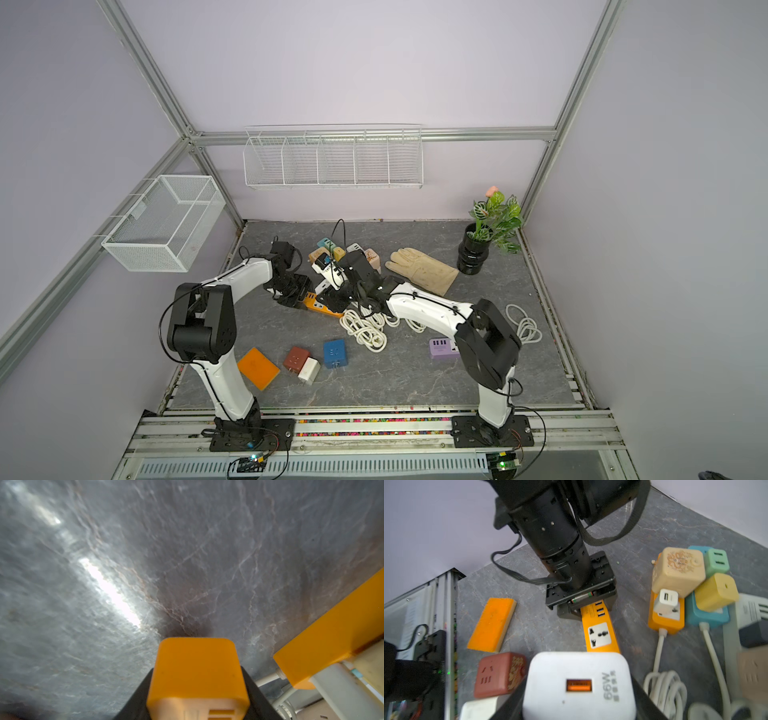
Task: Pull the plug off the socket
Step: Remove the plug from the socket, then place the plug at the center of the board.
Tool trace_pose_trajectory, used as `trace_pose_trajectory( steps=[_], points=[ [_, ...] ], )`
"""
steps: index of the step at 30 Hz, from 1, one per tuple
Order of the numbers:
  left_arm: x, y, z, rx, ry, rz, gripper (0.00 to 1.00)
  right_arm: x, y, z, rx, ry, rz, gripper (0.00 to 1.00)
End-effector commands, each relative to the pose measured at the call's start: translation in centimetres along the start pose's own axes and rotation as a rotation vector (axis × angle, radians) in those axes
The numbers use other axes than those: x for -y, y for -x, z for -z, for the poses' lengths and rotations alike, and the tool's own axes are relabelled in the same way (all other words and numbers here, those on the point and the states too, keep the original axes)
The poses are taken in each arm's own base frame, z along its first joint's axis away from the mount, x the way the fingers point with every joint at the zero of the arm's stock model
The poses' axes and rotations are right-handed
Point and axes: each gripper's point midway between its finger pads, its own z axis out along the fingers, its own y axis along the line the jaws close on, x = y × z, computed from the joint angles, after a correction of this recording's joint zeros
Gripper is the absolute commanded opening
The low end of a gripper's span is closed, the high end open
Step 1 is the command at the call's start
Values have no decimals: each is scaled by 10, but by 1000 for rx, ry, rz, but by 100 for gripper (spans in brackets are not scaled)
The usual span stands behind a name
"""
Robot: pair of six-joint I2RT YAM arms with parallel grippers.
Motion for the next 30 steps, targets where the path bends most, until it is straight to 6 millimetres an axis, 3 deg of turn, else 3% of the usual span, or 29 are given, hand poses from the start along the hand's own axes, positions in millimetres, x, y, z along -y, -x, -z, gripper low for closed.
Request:
trace_pose_trajectory(
  steps=[1, 8, 13, 20, 30],
  points=[
    [9, -3, -1, -28, -46, 32, 0, -11, -41, 38, -129, -80, -188, 34],
    [16, -3, 2, -26, -72, 36, 0, -31, -140, 100, -420, -200, -552, 30],
    [17, -4, 1, -30, -83, 39, 0, -37, -185, 110, -583, -262, -735, 29],
    [16, -5, 4, -30, -84, 38, 0, -44, -210, 87, -649, -318, -921, 32],
    [10, -5, 0, -34, -68, 35, 0, -53, -214, 47, -720, -383, -1002, 35]
  ],
)
